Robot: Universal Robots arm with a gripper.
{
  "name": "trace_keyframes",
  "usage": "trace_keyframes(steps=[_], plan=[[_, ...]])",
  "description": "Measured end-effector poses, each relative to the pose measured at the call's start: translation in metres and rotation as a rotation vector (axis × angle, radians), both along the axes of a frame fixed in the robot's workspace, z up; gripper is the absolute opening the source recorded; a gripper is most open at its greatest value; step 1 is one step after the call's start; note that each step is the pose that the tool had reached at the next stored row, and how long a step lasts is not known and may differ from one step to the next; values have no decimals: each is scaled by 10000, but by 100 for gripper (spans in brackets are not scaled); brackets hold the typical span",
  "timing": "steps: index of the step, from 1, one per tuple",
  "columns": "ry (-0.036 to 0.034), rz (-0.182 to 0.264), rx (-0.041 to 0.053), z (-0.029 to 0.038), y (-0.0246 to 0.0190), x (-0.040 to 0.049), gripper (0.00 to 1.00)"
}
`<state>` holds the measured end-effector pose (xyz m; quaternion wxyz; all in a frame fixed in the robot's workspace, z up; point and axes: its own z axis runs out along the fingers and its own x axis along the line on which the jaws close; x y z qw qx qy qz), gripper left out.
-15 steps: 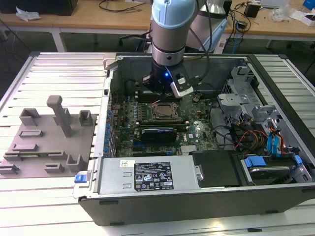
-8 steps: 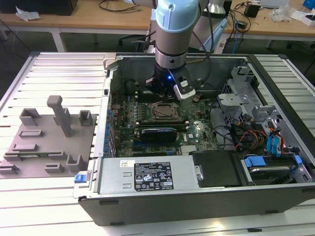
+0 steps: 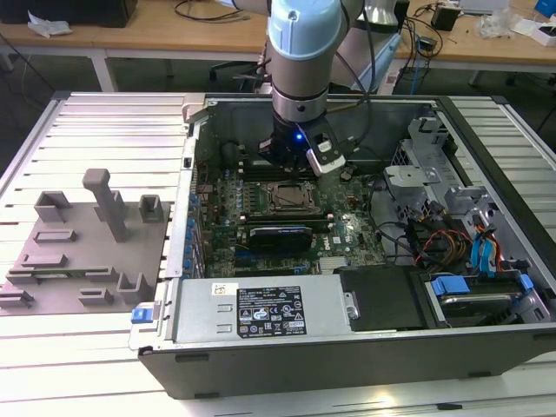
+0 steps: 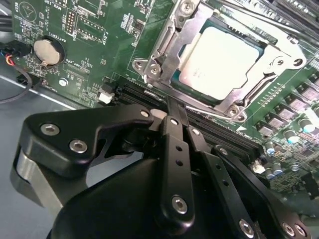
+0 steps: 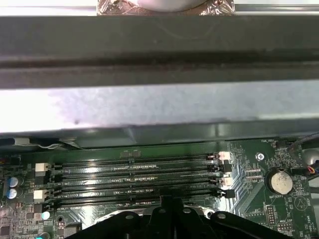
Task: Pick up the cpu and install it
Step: 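Install the first cpu locking lever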
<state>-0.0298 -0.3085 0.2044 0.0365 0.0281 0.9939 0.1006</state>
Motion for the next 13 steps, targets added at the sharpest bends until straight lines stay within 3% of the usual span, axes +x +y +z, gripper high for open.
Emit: trace_keyframes(steps=[8, 10, 13], plan=[[-105, -72, -4, -7, 29, -38, 11], [-171, -114, -8, -11, 30, -42, 11], [-333, -184, -29, -23, 30, -52, 11]])
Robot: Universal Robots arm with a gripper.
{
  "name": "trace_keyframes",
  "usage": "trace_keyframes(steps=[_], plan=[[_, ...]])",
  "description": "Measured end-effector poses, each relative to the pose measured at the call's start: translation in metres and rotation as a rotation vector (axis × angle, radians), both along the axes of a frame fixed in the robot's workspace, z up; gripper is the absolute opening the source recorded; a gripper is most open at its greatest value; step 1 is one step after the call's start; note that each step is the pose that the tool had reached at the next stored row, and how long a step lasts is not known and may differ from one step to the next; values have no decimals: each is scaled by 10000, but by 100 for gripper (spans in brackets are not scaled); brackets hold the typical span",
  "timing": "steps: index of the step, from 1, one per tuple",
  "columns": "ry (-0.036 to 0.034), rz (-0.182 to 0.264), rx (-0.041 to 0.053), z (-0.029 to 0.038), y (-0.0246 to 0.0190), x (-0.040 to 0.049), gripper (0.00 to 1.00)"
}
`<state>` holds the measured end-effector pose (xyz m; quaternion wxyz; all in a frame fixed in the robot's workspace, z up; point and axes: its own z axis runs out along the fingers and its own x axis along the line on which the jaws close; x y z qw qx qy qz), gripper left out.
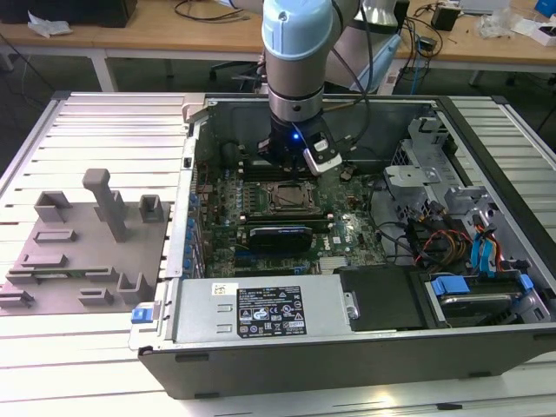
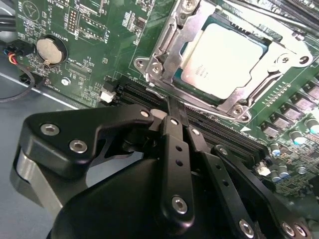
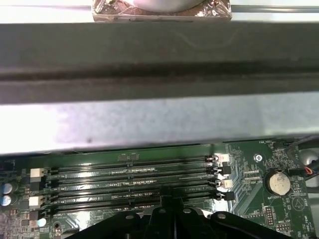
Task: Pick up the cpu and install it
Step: 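Install the first cpu locking lever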
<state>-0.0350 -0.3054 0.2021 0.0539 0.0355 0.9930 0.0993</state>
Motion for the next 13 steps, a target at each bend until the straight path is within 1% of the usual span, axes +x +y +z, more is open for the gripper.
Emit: trace_keyframes(steps=[1, 4, 5, 8, 9, 13], plan=[[-23, -15, 0, -1, 0, -6, 11], [-50, -60, -1, -1, 0, -58, 11], [-80, -84, -2, -2, 0, -73, 11], [-174, -171, -35, -7, 0, -79, 11], [-190, -235, -44, -8, 0, -81, 11], [-209, -486, -47, -12, 3, -97, 11]])
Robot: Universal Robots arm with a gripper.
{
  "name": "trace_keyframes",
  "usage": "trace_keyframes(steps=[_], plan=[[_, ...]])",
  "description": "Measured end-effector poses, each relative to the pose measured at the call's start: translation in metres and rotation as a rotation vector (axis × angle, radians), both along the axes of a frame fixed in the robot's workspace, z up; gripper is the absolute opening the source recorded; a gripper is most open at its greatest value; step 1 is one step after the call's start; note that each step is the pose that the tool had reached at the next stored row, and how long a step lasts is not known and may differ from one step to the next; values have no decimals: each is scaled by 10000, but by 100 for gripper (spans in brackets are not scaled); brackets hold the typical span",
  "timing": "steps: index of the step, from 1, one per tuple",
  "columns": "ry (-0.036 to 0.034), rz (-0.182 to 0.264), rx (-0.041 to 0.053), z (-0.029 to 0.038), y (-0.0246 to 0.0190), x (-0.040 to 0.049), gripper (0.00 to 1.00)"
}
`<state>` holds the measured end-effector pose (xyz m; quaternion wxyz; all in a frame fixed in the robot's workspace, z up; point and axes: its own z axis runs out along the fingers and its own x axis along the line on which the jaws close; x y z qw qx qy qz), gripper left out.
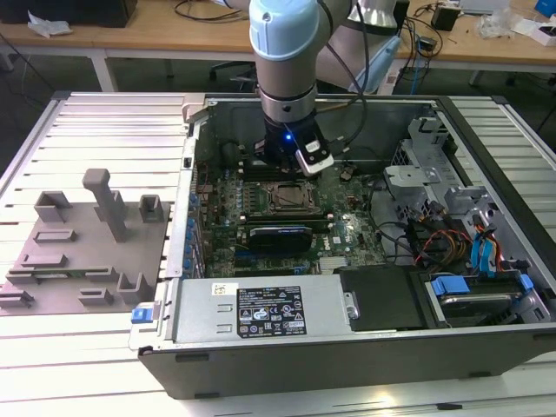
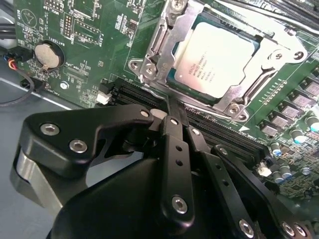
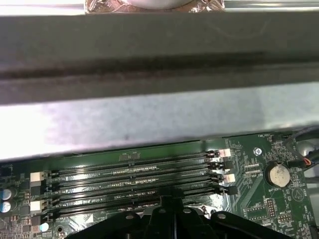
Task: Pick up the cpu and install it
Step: 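Install the first cpu locking lever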
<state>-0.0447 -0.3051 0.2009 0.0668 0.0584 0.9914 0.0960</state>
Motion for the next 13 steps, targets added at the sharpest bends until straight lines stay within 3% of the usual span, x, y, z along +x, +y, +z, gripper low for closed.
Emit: trace_keyframes(steps=[6, 13], plan=[[-8, -167, -2, -3, 21, -27, 11], [-6, -1104, -8, -13, 27, -26, 11]])
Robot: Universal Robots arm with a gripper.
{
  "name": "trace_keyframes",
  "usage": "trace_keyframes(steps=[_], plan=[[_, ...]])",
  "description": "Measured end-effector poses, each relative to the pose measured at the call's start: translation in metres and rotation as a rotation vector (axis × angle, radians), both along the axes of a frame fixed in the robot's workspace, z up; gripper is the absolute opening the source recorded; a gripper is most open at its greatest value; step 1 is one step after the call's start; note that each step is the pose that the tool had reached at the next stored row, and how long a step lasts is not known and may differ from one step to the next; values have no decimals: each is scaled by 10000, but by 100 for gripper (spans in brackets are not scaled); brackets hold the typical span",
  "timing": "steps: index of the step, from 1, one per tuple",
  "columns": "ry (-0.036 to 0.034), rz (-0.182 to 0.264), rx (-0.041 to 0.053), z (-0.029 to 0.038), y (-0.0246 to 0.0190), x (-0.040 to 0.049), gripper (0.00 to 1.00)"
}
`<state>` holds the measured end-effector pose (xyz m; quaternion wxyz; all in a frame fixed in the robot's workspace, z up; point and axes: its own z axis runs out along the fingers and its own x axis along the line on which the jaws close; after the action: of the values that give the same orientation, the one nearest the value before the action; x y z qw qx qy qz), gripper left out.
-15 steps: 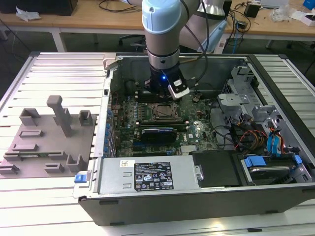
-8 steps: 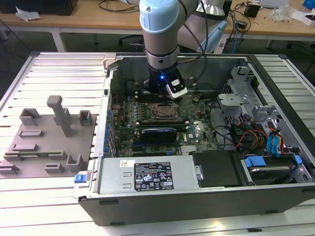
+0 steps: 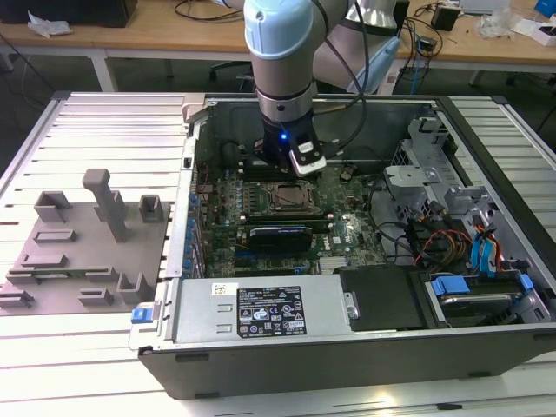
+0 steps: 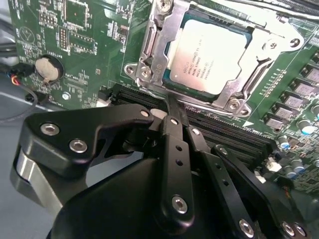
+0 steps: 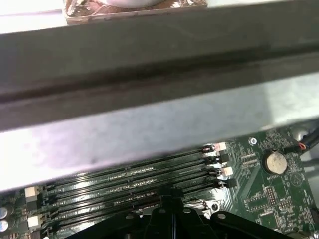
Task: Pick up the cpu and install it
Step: 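Install the first cpu locking lever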
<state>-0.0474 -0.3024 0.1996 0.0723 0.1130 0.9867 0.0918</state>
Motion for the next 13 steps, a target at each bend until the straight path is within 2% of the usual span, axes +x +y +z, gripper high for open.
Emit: trace_keyframes(steps=[6, 11, 13], plan=[[-4, -280, -3, -7, 34, -1, 11], [-32, -523, -156, -14, 33, -1, 11], [-35, -569, -162, -15, 33, 0, 11]])
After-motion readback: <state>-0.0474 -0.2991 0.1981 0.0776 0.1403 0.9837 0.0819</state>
